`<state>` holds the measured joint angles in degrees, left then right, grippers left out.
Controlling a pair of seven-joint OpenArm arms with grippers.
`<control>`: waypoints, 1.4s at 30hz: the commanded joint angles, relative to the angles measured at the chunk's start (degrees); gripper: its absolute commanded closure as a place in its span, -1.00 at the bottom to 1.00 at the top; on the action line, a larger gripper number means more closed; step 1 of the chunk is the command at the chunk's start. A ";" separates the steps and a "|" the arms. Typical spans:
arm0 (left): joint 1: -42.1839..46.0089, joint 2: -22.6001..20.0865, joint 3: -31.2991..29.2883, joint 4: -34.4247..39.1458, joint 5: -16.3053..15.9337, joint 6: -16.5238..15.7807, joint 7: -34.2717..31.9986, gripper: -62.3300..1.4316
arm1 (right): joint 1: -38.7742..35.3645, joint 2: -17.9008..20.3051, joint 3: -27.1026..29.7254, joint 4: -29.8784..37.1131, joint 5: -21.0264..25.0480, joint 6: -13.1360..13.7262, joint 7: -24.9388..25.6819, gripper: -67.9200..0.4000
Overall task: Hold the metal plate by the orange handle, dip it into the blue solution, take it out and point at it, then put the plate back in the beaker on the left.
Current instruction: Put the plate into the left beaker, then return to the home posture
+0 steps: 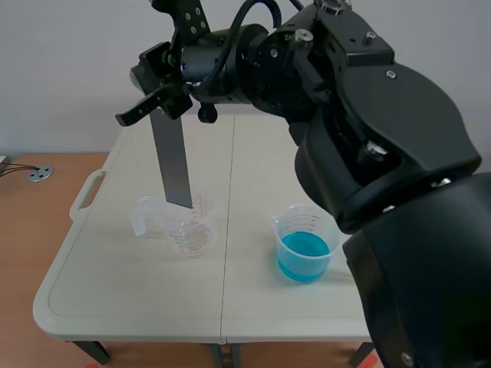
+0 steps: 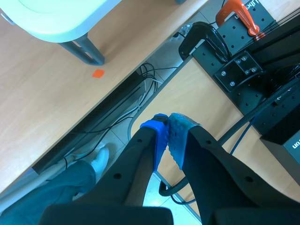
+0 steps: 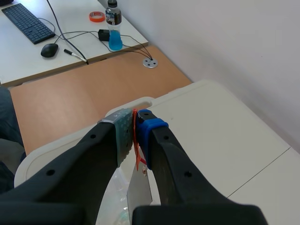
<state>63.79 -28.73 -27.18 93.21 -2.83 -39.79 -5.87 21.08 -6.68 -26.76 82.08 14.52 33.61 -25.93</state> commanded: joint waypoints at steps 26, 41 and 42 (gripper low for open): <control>-0.02 0.13 0.17 0.37 -0.55 -0.09 -0.57 0.87 | 1.46 -0.50 -0.33 -12.44 -3.08 4.50 6.29 0.96; -0.04 0.13 0.17 0.37 -0.55 -0.09 -0.57 0.87 | 1.44 -0.48 -0.31 -13.27 -8.81 6.93 7.45 0.96; -0.04 0.13 0.17 0.37 -0.55 -0.09 -0.57 0.87 | 1.44 -0.48 -0.31 -13.27 -8.81 6.93 7.45 0.96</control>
<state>63.79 -28.73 -27.18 93.21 -2.85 -39.79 -5.87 21.08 -6.68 -26.74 68.45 5.34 40.77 -19.31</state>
